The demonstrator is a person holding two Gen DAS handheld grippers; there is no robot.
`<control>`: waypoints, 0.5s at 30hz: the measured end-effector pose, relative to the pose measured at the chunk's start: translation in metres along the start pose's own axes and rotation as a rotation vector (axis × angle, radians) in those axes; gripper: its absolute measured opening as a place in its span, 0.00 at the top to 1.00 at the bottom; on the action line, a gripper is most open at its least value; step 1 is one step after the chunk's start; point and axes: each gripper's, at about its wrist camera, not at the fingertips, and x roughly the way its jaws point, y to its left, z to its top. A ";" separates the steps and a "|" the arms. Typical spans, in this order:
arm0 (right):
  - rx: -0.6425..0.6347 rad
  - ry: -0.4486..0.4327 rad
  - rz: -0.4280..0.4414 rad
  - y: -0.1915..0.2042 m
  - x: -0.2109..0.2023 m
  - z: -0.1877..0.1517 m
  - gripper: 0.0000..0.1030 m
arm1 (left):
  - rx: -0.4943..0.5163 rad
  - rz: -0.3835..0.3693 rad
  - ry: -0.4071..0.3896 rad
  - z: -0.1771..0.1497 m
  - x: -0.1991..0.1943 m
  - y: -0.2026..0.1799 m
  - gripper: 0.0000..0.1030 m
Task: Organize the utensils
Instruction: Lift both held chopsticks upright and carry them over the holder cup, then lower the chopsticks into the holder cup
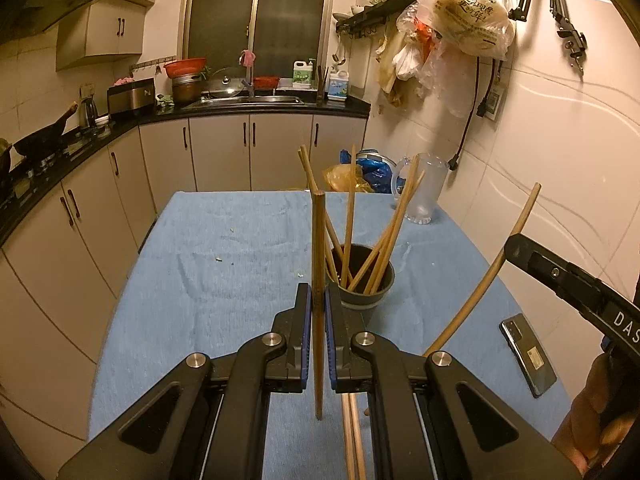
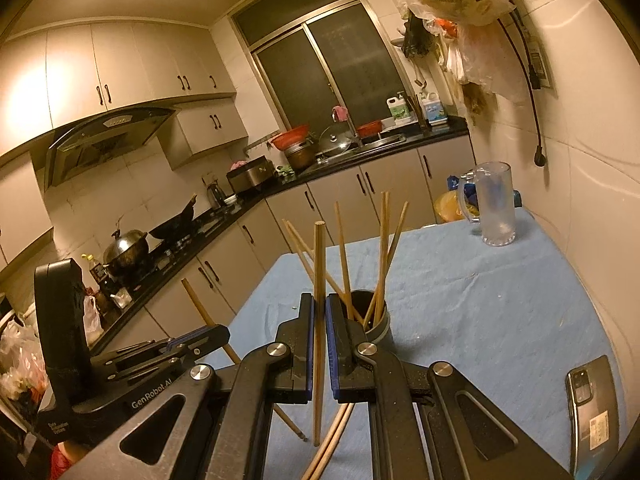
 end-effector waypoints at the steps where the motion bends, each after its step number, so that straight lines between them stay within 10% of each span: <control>1: 0.002 -0.002 -0.002 0.000 0.000 0.001 0.94 | 0.001 0.001 -0.001 0.002 0.000 0.000 0.94; 15: 0.007 -0.034 -0.010 -0.006 -0.002 0.023 0.94 | 0.023 0.021 -0.014 0.021 0.006 -0.004 0.94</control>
